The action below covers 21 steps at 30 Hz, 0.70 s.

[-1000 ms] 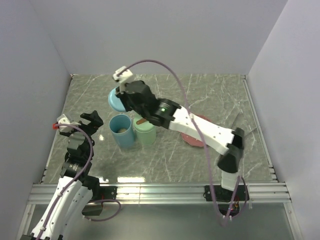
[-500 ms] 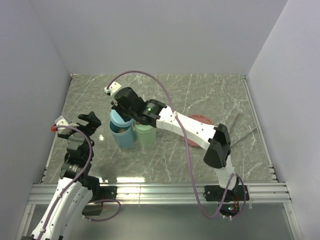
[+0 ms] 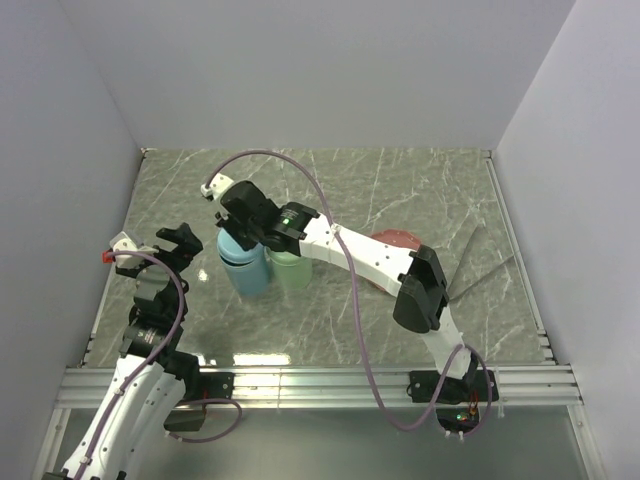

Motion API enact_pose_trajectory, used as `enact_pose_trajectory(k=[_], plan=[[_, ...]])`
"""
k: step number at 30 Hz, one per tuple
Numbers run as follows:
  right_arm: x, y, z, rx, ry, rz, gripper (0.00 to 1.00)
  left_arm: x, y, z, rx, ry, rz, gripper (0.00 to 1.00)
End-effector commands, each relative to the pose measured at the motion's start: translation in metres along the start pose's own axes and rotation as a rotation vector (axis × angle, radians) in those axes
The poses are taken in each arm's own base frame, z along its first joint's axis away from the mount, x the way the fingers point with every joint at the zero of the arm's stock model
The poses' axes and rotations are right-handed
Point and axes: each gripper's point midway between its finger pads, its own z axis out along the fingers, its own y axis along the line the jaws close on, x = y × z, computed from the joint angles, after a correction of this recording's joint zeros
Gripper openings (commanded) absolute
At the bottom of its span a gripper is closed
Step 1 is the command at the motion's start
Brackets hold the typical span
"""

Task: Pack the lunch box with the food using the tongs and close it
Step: Put the lid back on the lunch box

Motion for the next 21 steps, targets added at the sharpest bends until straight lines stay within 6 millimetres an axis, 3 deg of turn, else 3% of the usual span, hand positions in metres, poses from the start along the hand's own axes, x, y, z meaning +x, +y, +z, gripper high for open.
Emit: enact_pose_trajectory(k=[1,21], plan=[[-0.022,0.007,-0.005,-0.024,-0.057,-0.005,0.00,-0.009,-0.006,0.000,0.022,-0.026,-0.031,0.99],[-0.012,0.036,-0.007,-0.051,-0.061,-0.058,0.00,-0.005,-0.007,0.001,0.032,-0.016,-0.032,0.99]])
